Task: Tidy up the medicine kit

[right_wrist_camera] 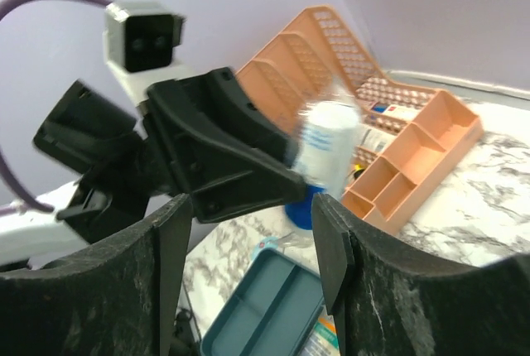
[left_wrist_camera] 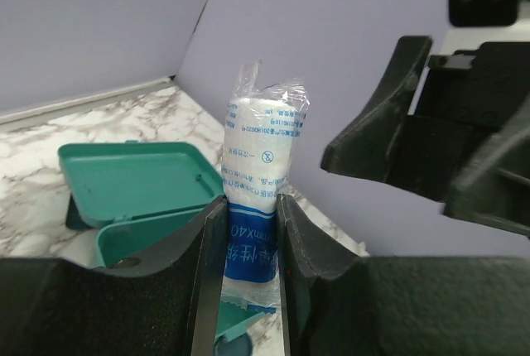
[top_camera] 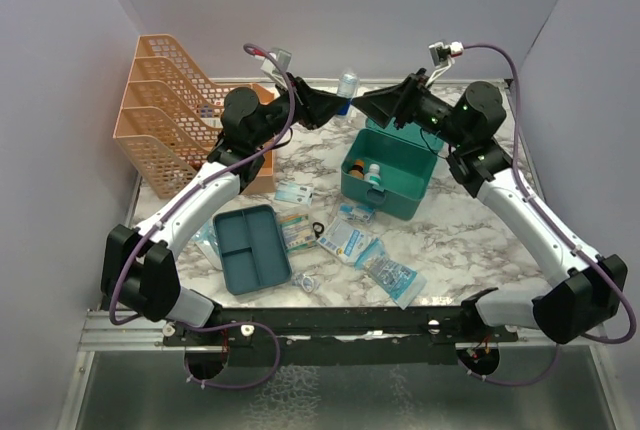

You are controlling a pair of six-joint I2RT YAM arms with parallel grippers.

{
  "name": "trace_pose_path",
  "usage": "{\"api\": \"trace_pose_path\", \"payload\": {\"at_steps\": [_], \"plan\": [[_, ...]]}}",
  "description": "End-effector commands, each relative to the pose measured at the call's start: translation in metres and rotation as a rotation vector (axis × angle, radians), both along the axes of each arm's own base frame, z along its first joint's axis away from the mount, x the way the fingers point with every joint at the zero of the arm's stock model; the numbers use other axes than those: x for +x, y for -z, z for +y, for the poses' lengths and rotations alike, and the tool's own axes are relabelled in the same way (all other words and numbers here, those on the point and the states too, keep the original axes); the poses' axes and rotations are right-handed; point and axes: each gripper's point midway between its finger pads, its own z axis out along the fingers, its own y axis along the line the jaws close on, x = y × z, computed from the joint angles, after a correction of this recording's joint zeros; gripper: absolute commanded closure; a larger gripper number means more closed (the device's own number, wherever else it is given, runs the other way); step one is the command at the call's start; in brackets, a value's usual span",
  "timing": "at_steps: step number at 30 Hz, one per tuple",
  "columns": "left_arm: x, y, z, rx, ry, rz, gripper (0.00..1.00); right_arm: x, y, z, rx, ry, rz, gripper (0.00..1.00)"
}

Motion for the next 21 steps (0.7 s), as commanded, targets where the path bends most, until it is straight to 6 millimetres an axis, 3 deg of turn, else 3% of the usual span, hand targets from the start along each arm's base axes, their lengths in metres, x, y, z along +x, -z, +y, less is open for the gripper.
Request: {"api": "trace_pose_path", "payload": {"at_steps": [1, 5, 10, 17, 21], "plan": [[-0.029, -0.051, -0.001, -0.122, 0.101, -0.084, 0.69, 0.014, -0.012, -0.026, 0.050, 0.204, 0.024, 0.41], [-0.037, -0.052, -0.004, -0.116, 0.142, -0.099, 0.69, 0.007, -0.008, -0.015, 0.025, 0.117, -0.002, 0.41], [-0.047, -0.060, -0.007, -0.128, 0.199, -0.121, 0.69, -0.012, -0.014, 0.014, 0.033, -0.129, -0.026, 0.52], [-0.058, -0.062, -0.007, -0.146, 0.238, -0.131, 0.69, -0.013, -0.015, 0.014, 0.099, -0.138, 0.000, 0.63], [-0.060, -0.062, -0.007, -0.156, 0.248, -0.132, 0.69, -0.011, -0.017, 0.014, 0.121, -0.130, 0.008, 0.64]]}}
